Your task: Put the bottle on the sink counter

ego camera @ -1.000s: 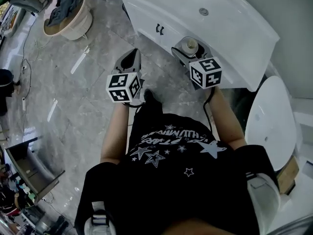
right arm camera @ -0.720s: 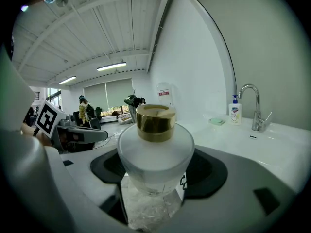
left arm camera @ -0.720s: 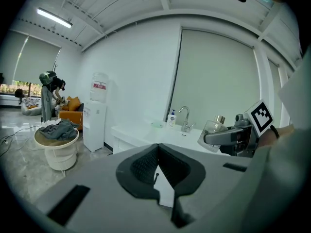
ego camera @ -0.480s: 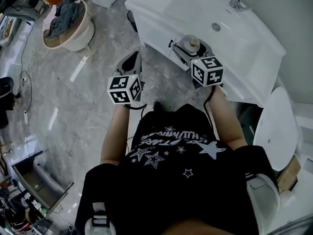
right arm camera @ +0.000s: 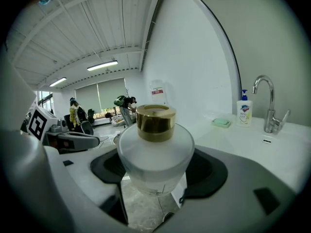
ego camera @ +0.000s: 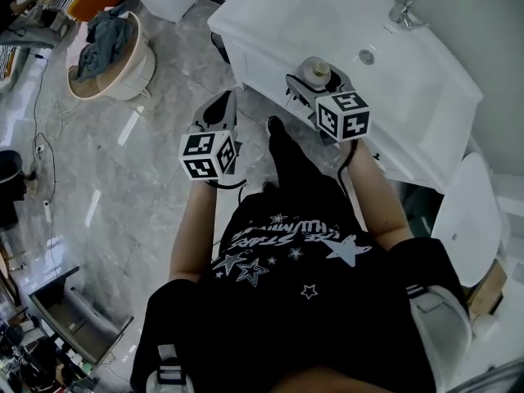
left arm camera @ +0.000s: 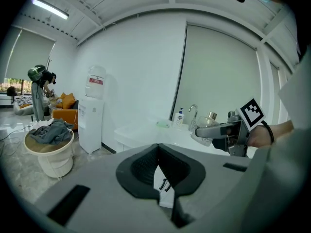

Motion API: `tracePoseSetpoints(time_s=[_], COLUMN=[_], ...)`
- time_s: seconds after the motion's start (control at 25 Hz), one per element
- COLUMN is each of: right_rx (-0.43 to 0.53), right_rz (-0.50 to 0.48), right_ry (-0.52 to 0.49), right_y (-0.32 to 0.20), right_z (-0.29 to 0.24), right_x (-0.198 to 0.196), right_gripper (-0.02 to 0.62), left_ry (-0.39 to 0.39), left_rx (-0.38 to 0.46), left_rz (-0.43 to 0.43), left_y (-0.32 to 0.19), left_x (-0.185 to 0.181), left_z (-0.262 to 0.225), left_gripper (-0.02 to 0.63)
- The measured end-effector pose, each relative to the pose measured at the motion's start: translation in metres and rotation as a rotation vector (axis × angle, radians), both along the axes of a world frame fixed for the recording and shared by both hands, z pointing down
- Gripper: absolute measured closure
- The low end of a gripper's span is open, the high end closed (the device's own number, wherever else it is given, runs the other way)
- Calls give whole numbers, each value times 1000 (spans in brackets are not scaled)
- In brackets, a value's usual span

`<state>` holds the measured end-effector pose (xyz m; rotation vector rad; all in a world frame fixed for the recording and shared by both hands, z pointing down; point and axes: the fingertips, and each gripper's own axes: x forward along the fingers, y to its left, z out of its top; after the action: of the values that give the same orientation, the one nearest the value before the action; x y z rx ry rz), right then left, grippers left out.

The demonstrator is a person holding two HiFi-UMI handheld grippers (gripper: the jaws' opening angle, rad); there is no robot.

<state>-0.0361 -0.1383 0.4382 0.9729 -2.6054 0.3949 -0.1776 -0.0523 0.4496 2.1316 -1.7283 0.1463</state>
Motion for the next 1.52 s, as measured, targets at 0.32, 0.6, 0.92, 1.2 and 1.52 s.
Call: tracePoseSetpoints(time_s=[0.32,0.6,0.92,1.2,1.52], right_rx=[-7,4,6,0,2], right_rz=[-21,-41,-81,-82,-99], right_ry=[-15,12,37,59,119], right_y=[-107,-210,-289,-343,-388], right_z=[11,19,30,46,78], right_x=[-40,-67,-94,-110,-126], right_gripper=[272,272,272,272,272], left_ry=[-24,-23,-26,-30,-31], left_rx=[-26,-44,-49,-75,-102], left_rz=[-32,-64,-77,-82,-92], left_y=[-80,-172,-254,-301,-346], left_x=[-35,-61,-76,-87,-94], left_z=[7,10,13,23,38], left_gripper=[598,598,598,598,599])
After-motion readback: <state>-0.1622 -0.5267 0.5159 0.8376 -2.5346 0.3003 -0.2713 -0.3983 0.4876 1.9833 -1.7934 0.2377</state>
